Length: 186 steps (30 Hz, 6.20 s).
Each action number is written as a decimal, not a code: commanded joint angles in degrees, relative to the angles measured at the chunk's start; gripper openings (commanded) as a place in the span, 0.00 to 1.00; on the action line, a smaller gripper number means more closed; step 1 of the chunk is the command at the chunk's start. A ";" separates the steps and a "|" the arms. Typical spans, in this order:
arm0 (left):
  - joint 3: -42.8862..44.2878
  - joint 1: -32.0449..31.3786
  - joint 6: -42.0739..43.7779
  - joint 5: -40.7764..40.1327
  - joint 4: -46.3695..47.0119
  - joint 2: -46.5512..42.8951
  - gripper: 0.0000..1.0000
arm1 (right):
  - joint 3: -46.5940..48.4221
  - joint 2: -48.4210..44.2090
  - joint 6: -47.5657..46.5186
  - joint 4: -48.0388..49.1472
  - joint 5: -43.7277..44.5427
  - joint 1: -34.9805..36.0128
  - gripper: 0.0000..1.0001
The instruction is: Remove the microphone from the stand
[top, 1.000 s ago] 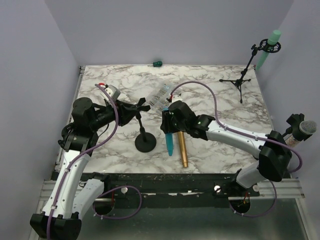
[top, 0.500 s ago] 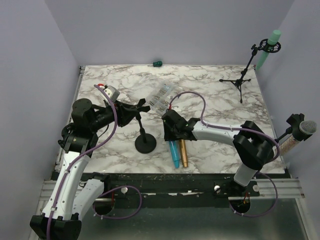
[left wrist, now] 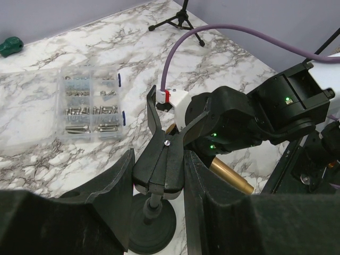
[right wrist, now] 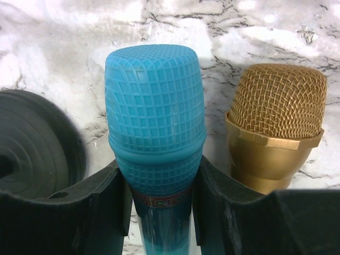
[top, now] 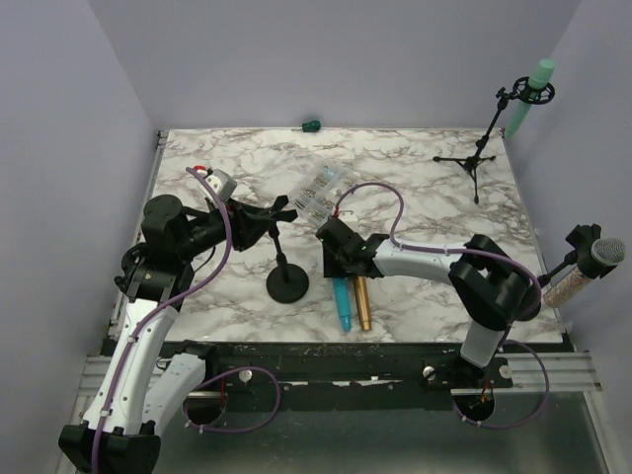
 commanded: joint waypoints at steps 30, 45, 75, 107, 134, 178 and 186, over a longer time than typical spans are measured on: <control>-0.45 -0.59 -1.24 0.20 3.36 -1.02 0.22 | 3.35 -5.79 -1.51 0.12 2.69 -0.14 0.67; -0.78 -0.73 -1.14 1.22 3.63 -1.05 0.59 | -5.79 -23.83 -4.43 6.35 7.36 -0.09 0.81; 5.64 -0.83 -21.06 -1.06 -3.23 -0.51 0.93 | -11.97 -38.51 -6.53 5.75 11.40 -0.09 0.88; -4.70 -0.86 -44.91 -7.98 1.39 0.54 0.45 | -16.36 -48.91 -6.85 4.61 12.17 -0.14 0.92; -18.06 -1.21 -33.82 -11.19 1.65 -0.87 0.40 | -17.29 -46.87 -6.07 5.65 10.98 -0.13 0.92; 16.28 -28.48 9.93 -39.73 -27.65 18.05 0.79 | -18.78 -47.07 -6.09 5.56 12.00 -0.11 0.93; 15.34 -29.98 8.97 -45.08 -26.80 20.23 0.66 | -19.01 -47.04 -6.32 5.64 12.18 -0.10 0.93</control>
